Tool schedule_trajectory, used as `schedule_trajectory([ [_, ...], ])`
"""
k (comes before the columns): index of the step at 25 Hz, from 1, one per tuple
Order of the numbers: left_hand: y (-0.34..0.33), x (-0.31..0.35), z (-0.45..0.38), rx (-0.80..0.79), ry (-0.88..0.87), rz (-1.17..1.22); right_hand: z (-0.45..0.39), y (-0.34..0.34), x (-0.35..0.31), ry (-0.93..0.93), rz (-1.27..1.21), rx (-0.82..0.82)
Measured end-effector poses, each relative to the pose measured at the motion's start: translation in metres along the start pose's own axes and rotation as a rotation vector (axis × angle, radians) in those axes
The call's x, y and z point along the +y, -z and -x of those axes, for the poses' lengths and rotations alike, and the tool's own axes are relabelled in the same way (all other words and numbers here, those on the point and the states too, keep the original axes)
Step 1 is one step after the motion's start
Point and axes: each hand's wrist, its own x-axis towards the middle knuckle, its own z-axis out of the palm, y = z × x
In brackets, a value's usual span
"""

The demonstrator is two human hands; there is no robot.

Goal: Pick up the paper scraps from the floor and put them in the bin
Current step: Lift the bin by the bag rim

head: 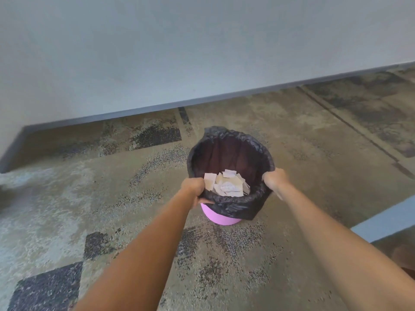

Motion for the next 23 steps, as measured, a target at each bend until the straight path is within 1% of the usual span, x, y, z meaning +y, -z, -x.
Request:
schedule_trajectory([
  [3,0.011,-0.003,0.012,0.093,0.005,0.046,0.027,0.003,-0.011,-0.005,0.056,0.025],
  [6,0.025,-0.007,0.035,0.122,0.033,0.08,0.058,0.008,-0.021,-0.011,0.086,0.003],
  [10,0.046,0.02,0.082,0.178,0.073,0.075,0.091,0.02,-0.051,-0.002,0.121,-0.014],
  [13,0.067,0.051,0.121,0.238,0.108,0.076,0.117,0.033,-0.095,-0.001,0.173,-0.052],
  [17,0.091,0.096,0.169,0.296,0.128,0.065,0.15,0.05,-0.156,0.063,0.217,-0.091],
  [20,0.112,0.13,0.209,0.35,0.173,0.089,0.176,0.059,-0.198,0.085,0.241,-0.161],
  [23,0.14,0.152,0.233,0.416,0.199,0.133,0.195,0.053,-0.245,0.125,0.266,-0.259],
])
